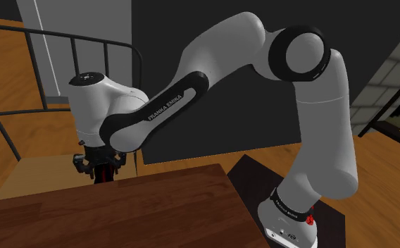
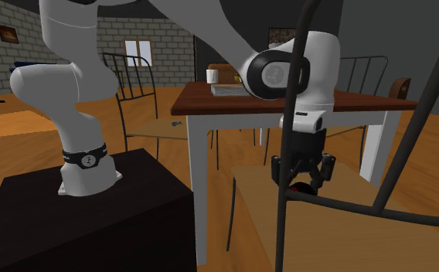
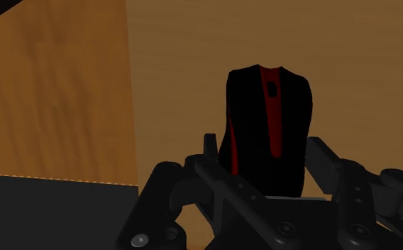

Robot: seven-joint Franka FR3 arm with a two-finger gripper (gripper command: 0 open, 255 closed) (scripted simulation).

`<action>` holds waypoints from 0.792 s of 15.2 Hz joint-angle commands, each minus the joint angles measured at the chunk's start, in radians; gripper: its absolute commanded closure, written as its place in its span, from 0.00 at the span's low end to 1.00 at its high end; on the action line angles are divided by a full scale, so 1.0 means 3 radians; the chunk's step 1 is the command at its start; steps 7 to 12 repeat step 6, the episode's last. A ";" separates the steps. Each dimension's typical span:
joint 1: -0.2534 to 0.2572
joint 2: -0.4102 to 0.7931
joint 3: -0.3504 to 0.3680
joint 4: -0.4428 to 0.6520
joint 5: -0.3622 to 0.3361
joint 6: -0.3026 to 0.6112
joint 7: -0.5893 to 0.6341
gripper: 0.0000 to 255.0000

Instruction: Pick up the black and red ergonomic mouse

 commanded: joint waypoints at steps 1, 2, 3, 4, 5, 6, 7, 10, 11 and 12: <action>-0.0017 -0.0057 0.0025 0.0004 0.0034 -0.0057 -0.0023 1.00; -0.0026 -0.0085 0.0037 0.0008 0.0052 -0.0087 -0.0036 1.00; -0.0034 -0.0112 0.0049 0.0014 0.0070 -0.0117 -0.0048 1.00; -0.0042 -0.0140 0.0061 0.0020 0.0087 -0.0148 -0.0060 1.00; -0.0043 -0.0144 0.0062 0.0020 0.0090 -0.0152 -0.0062 1.00; -0.0043 -0.0144 0.0062 0.0020 0.0090 -0.0153 -0.0062 1.00; -0.0043 -0.0144 0.0062 0.0020 0.0090 -0.0153 -0.0062 1.00; -0.0043 -0.0144 0.0062 0.0020 0.0090 -0.0153 -0.0062 1.00; -0.0043 -0.0144 0.0062 0.0020 0.0090 -0.0153 -0.0062 1.00; -0.0043 -0.0144 0.0062 0.0020 0.0090 -0.0153 -0.0062 1.00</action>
